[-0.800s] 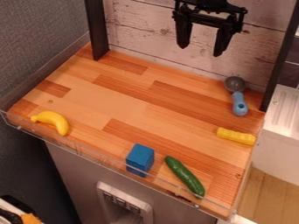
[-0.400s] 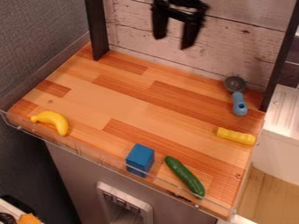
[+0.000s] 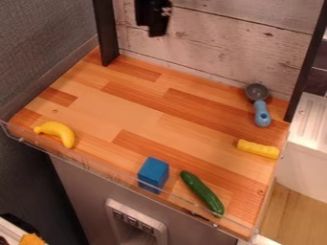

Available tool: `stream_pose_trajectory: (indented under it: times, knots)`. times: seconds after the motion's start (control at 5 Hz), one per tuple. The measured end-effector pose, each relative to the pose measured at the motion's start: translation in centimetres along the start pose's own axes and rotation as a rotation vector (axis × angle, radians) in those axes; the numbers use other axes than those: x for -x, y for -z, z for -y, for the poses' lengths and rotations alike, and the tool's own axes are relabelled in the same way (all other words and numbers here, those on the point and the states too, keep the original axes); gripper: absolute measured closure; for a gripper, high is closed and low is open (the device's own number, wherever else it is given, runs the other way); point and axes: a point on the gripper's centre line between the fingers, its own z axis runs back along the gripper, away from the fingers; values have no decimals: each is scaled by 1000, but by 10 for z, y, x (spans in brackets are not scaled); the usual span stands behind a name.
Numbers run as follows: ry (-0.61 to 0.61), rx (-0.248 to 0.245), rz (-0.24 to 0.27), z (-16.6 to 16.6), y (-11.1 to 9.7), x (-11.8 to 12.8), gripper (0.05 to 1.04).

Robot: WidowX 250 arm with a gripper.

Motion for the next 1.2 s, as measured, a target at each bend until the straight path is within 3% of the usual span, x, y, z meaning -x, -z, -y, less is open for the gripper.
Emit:
stream_pose_trajectory:
  times: [0.2, 0.4, 0.8, 1.0, 1.2]
  knots:
    - [35, -2, 8, -22, -2, 22, 87]
    - [-78, 11, 13, -39, 4, 51, 84]
    - [-369, 39, -9, -37, 51, 65, 87]
    - [-450, 11, 15, -42, 65, 68, 85]
    - [-422, 7, 14, -46, 89, 64, 87]
